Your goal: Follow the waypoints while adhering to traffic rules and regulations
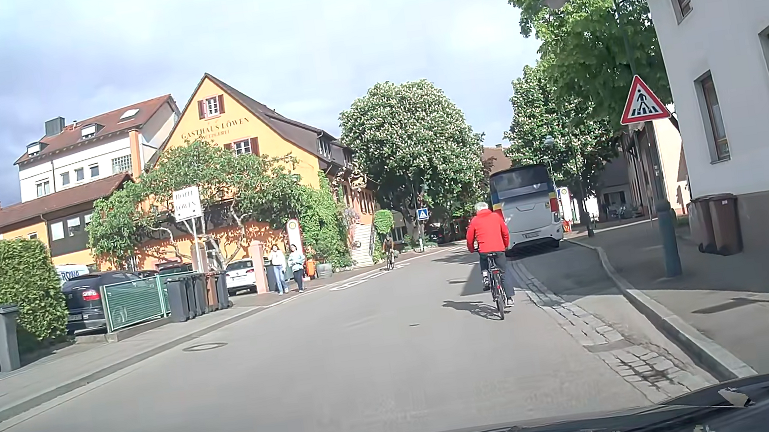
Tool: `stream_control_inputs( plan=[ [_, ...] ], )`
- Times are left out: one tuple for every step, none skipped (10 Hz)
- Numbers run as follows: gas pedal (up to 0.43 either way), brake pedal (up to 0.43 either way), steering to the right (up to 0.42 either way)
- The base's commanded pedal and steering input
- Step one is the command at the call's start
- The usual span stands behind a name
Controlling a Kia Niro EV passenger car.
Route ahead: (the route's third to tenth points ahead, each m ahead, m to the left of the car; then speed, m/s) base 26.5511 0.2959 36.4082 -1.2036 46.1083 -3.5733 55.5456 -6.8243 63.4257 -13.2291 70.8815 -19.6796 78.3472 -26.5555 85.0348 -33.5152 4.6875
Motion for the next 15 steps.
stream_control_inputs(
  plan=[
    [0.02, 0.0, 0.013],
    [0.02, 0.0, 0.013],
    [0.02, 0.0, 0.013],
    [0.02, 0.0, 0.014],
    [0.02, 0.0, 0.014],
    [0.02, 0.0, 0.014],
    [0.02, 0.0, 0.015],
    [0.02, 0.0, 0.015],
    [0.02, 0.0, 0.015],
    [0.02, 0.0, 0.016],
    [0.02, 0.0, 0.016],
    [0.02, 0.0, 0.016],
    [0.02, 0.0, 0.016],
    [0.02, 0.0, 0.017],
    [0.02, 0.0, 0.017]
  ],
)
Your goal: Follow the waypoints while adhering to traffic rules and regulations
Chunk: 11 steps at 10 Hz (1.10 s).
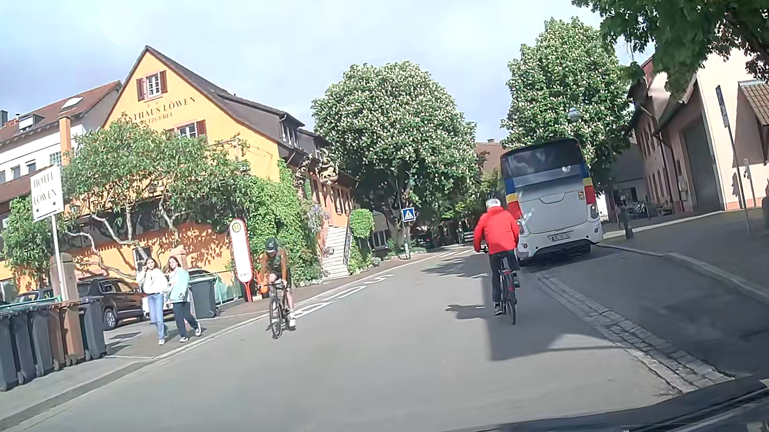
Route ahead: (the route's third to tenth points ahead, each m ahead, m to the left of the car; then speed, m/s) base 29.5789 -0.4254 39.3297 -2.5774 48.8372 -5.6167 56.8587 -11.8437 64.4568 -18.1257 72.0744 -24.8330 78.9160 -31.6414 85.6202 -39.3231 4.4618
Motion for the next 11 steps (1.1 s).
stream_control_inputs(
  plan=[
    [0.02, 0.0, 0.018],
    [0.02, 0.0, 0.019],
    [0.02, 0.0, 0.021],
    [0.02, 0.0, 0.022],
    [0.02, 0.0, 0.023],
    [0.02, 0.0, 0.023],
    [0.02, 0.0, 0.023],
    [0.02, 0.0, 0.023],
    [0.02, 0.0, 0.025],
    [0.02, 0.0, 0.031],
    [0.02, 0.0, 0.037]
  ],
)
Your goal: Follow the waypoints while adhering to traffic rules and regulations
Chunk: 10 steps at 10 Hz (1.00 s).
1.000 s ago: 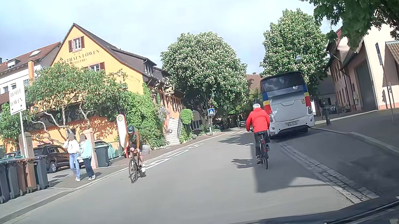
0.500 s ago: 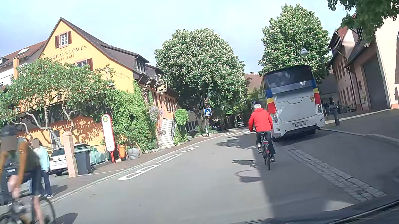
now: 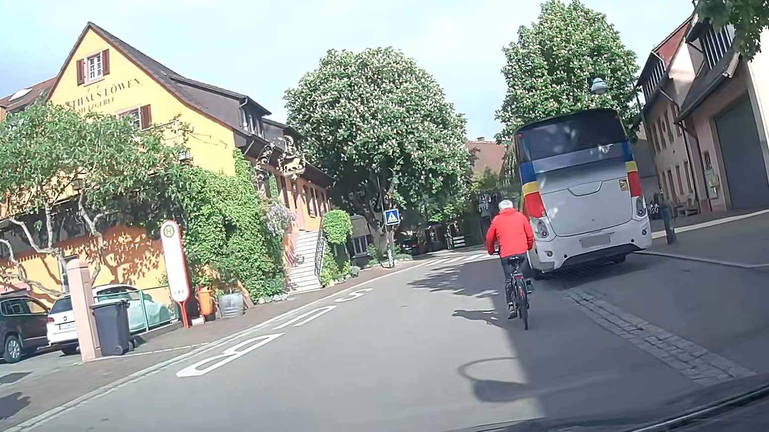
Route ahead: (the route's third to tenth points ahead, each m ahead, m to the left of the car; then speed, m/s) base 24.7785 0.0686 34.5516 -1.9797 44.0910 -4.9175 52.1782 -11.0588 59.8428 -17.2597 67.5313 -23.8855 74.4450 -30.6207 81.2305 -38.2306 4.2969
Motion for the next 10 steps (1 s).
stream_control_inputs(
  plan=[
    [0.02, 0.0, 0.04],
    [0.02, 0.0, 0.041],
    [0.02, 0.0, 0.041],
    [0.02, 0.0, 0.041],
    [0.02, 0.0, 0.04],
    [0.02, 0.0, 0.039],
    [0.02, 0.0, 0.037],
    [0.02, 0.0, 0.034],
    [0.02, 0.0, 0.033],
    [0.02, 0.0, 0.031]
  ],
)
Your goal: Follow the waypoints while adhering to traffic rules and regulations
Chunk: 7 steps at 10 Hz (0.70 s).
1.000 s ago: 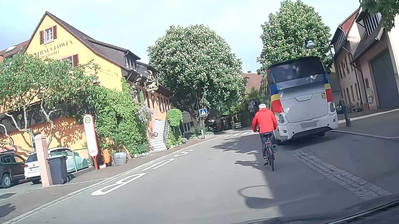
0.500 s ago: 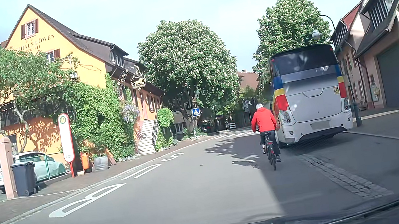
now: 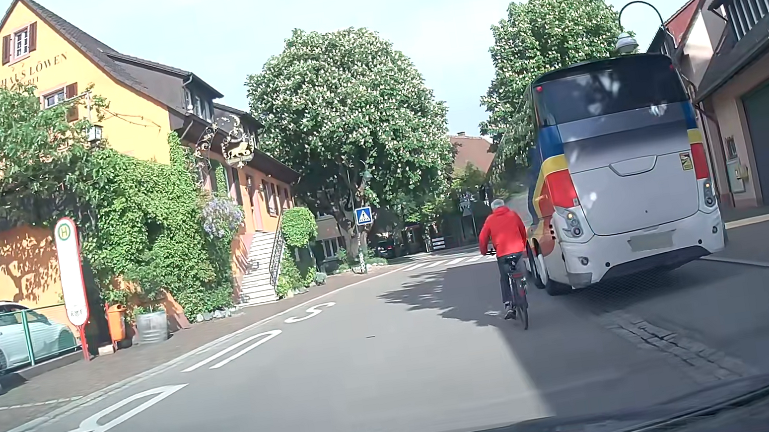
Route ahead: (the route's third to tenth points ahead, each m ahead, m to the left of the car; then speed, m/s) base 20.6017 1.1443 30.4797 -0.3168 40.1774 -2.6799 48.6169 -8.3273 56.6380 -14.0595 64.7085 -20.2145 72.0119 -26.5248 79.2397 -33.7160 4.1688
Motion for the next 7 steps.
stream_control_inputs(
  plan=[
    [0.02, 0.0, 0.028],
    [0.02, 0.0, 0.024],
    [0.02, 0.0, 0.022],
    [0.02, 0.0, 0.021],
    [0.02, 0.0, 0.019],
    [0.02, 0.0, 0.015],
    [0.02, 0.0, 0.013]
  ],
)
